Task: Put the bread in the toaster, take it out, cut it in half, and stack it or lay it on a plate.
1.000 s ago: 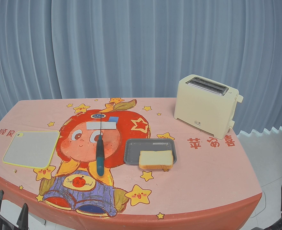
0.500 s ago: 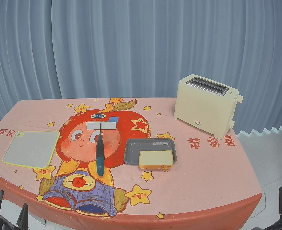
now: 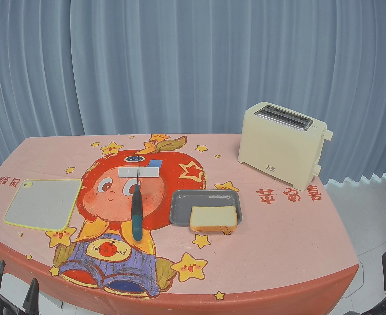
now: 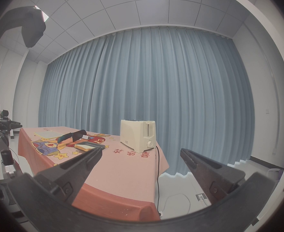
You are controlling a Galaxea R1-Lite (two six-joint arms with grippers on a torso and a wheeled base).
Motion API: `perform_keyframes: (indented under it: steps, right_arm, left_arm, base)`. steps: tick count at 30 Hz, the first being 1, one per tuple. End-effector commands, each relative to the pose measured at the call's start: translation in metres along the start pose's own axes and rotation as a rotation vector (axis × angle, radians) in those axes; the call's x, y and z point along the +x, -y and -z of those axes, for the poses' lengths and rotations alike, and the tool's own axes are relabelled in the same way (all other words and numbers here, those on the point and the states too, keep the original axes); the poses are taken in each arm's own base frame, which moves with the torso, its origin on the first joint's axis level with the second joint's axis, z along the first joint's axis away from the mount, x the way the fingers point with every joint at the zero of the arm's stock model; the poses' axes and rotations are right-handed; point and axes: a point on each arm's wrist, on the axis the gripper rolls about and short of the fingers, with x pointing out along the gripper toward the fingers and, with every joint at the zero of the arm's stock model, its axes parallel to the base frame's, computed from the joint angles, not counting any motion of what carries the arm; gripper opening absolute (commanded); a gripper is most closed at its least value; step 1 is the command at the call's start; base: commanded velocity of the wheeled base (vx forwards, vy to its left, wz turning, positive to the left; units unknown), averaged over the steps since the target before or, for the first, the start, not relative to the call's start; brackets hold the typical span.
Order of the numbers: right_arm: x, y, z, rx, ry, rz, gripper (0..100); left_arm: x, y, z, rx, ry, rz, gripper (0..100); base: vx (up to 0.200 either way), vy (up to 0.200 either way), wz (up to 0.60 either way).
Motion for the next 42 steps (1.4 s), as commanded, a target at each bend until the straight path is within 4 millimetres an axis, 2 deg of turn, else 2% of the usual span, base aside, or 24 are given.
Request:
perform_keyframes:
  steps: [1, 12, 22, 42]
  right_arm:
    - [0.005, 0.001, -0.006, -0.001, -0.036, -0.007, 100]
    - [0.009, -0.001, -0.009, 0.002, -0.069, -0.092, 100]
    - [0.019, 0.001, -0.024, 0.008, -0.106, -0.102, 100]
    - [0.035, 0.002, -0.030, 0.007, -0.198, -0.138, 100]
  left_arm:
    - [0.000, 0.000, 0.005, 0.000, -0.003, 0.000, 100]
    - [0.000, 0.000, 0.005, 0.000, -0.003, 0.000, 100]
    - [0.000, 0.000, 0.005, -0.001, -0.003, 0.000, 100]
    - [0.000, 0.000, 0.005, -0.001, -0.003, 0.000, 100]
  base:
    - [0.000, 0.000, 0.00]
    - [0.000, 0.000, 0.00]
    - [0.000, 0.000, 0.00]
    - [0.000, 0.000, 0.00]
